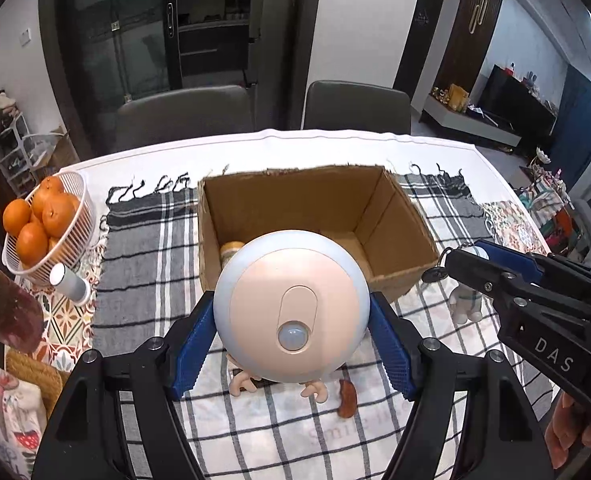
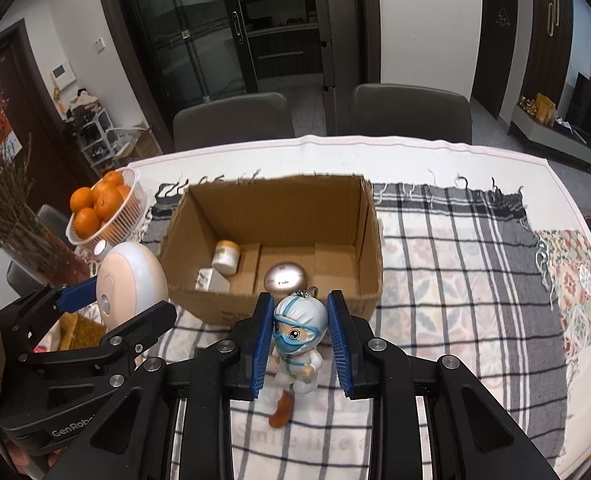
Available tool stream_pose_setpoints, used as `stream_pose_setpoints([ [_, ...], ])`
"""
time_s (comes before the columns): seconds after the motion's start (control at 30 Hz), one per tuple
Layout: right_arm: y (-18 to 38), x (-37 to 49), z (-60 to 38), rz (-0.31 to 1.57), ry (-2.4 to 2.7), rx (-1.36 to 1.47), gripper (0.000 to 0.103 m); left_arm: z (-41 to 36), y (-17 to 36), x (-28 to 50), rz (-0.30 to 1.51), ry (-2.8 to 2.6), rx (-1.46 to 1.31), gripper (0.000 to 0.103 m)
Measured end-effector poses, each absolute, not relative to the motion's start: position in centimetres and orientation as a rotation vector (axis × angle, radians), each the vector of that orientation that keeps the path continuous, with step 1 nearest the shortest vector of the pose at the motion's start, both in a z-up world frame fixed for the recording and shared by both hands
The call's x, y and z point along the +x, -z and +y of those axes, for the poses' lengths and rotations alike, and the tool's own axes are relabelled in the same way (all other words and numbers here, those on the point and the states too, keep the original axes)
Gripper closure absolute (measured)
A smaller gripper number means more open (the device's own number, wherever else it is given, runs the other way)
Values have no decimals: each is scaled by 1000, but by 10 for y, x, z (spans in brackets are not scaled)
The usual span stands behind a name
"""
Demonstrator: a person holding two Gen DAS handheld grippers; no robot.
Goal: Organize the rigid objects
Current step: 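Lower lamp into box and open left tool while right tool releases keychain inside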
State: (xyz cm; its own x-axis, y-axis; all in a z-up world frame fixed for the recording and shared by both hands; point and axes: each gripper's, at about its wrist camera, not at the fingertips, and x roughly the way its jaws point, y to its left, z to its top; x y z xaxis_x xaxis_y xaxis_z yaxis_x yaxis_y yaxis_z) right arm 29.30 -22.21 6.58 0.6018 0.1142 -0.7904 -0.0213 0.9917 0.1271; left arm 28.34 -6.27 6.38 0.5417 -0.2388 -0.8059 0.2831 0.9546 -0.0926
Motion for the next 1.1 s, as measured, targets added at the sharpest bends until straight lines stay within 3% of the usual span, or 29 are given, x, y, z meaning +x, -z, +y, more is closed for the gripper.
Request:
stream_pose_setpoints([
  [0.43,-73,329,-232,906,-93,138,74,-71,-71,320,944,306,61,30],
  [1.1,-27,379,-242,1026,-93,172,74,-83,-25,370,1070,264,75,29],
])
